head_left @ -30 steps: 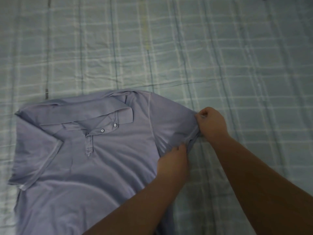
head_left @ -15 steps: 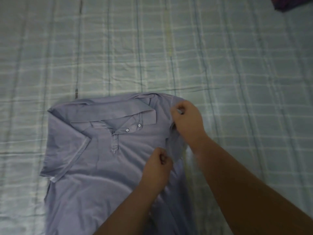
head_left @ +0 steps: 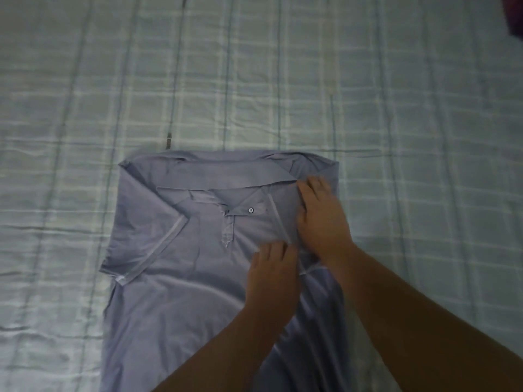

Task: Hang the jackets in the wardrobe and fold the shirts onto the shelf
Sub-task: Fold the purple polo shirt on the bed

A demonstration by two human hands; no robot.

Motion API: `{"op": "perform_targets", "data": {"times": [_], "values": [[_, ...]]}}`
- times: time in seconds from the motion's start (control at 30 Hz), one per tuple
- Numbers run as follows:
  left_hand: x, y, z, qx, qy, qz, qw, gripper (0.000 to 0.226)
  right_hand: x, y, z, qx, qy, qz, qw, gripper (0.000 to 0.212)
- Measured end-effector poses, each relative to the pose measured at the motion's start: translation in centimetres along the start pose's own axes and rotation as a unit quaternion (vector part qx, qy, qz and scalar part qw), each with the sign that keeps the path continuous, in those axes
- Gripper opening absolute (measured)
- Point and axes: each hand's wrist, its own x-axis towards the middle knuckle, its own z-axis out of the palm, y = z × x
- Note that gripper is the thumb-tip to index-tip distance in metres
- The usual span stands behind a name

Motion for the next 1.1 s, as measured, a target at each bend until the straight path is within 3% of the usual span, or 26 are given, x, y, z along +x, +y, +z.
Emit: {"op": "perform_targets", "data": {"times": [0.1, 0.3, 0.57, 0.73, 0.8, 0.87, 0.97, 1.1], "values": [[-0.8, -0.7, 1.1, 0.035, -0.066, 0.066, 0.995, 0.057, -0.1, 1.4, 0.2, -0.094, -0.04, -0.026, 0.994, 0.058], [-2.4, -3.6, 3.2, 0.104, -0.125, 0.175, 0.971, 0.064, -0.3, 2.3, 1.8, -0.149, -0.076, -0.037, 0.985, 0.069], [-3.3, -4.4, 2.7, 0.094, -0.087, 0.196, 0.972, 0.063, -2.2, 1.0, 1.5, -0.144, -0.043, -0.006, 0.989, 0.065], [-8.0, -8.4, -1.3, 0.017, -0.103, 0.172, 0.98, 0.06, -11.3, -2.0, 0.7, -0.077, 0.002, 0.0, 0.997, 0.057], [-10.9, -11.3, -2.9, 0.009, -0.12, 0.148, 0.982, 0.058, -16.7, -3.7, 0.8, -0.045, -0.004, 0.043, 0.998, 0.056], [-14.0, -14.5, -4.4, -0.007, -0.139, 0.097, 0.985, 0.055, -22.3, -5.2, 1.3, 0.009, -0.011, 0.143, 0.99, 0.062], [-19.4, -18.8, -6.4, -0.041, -0.14, -0.012, 0.989, 0.049, -29.7, -7.5, 1.9, 0.112, 0.001, 0.319, 0.941, 0.074], [-27.6, -22.9, -6.9, -0.062, -0.081, -0.075, 0.992, 0.046, -37.2, -7.8, 2.1, 0.121, -0.055, 0.438, 0.889, 0.067]]}}
